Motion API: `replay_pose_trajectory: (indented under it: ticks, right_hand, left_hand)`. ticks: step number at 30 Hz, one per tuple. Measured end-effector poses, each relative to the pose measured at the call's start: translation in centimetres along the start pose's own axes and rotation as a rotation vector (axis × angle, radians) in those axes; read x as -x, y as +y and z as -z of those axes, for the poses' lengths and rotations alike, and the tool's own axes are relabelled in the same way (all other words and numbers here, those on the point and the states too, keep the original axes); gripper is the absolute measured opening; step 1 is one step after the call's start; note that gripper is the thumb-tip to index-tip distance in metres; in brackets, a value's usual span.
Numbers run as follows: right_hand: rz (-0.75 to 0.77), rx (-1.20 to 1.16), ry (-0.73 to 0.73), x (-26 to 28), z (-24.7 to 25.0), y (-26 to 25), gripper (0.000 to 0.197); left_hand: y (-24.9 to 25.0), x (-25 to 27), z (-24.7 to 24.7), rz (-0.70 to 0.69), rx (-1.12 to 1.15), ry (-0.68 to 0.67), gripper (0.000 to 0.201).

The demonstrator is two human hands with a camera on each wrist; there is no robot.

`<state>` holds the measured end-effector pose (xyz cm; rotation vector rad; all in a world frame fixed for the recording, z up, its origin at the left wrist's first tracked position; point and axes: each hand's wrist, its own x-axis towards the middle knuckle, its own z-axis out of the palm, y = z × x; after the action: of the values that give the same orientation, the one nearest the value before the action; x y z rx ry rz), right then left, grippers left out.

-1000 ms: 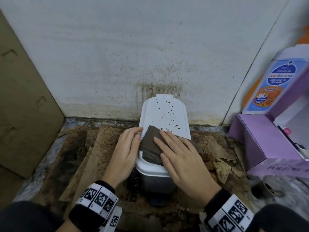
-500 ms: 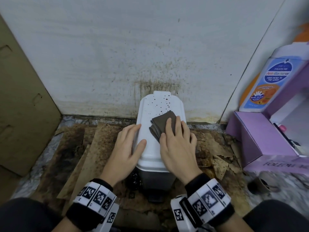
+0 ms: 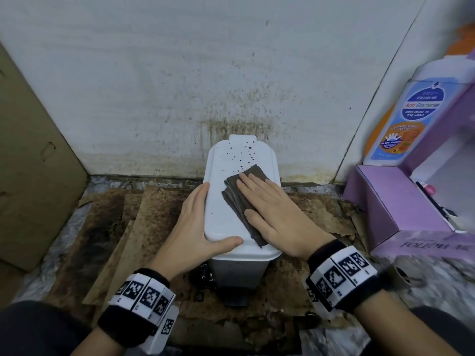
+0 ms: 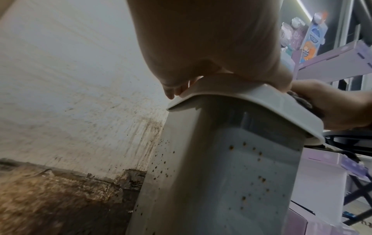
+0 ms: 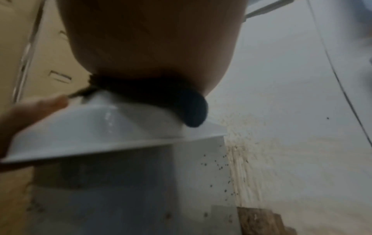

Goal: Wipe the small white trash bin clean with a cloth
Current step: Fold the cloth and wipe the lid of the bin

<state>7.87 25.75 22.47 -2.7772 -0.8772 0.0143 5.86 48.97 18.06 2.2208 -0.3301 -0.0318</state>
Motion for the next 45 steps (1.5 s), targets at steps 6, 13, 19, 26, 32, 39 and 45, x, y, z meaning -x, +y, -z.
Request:
replay_pose_trajectory:
  ticks: [6, 13, 19, 26, 32, 39, 45]
  right_hand:
    - [-0.241, 0.002, 0.142, 1.7, -1.9, -3.7, 0.067]
    - [-0.318, 0.039, 0.066, 1.1, -1.1, -4.0, 0.066]
    - [-0.290, -0.001, -0.054, -3.1, 0.2, 0.5, 0.076]
    - [-0.324, -0.014, -0.162, -8.8, 2.1, 5.0, 0.066]
    - [-0.318, -0.082, -0.105, -10.3, 1.8, 6.4, 0.066]
    - [-0.296, -0.245, -0.141, -4.6, 1.6, 2.8, 0.070]
    - [-0.232, -0.161, -0.184, 1.0, 1.0, -0.3, 0.074]
  left_hand:
    - [0.1, -0.1, 0.1, -0.009, -0.004, -0.008, 0.140]
    - [-0.1, -0.2, 0.1, -0.011, -0.056, -0.025, 0.138]
    - [-0.3, -0.1, 0.2, -0.029, -0.095, -0.032, 0.136]
    - [-0.1, -0.3, 0.4, -0.047, -0.085, -0.025, 0.136]
    - [-0.3, -0.3, 0.4, -0.063, -0.111, -0.002, 0.135]
    - [-0.5, -0.4, 0.3, -0.070, -0.148, 0.028, 0.136]
    - [-0.6, -0.3, 0.1, -0.066, -0.156, 0.023, 0.137]
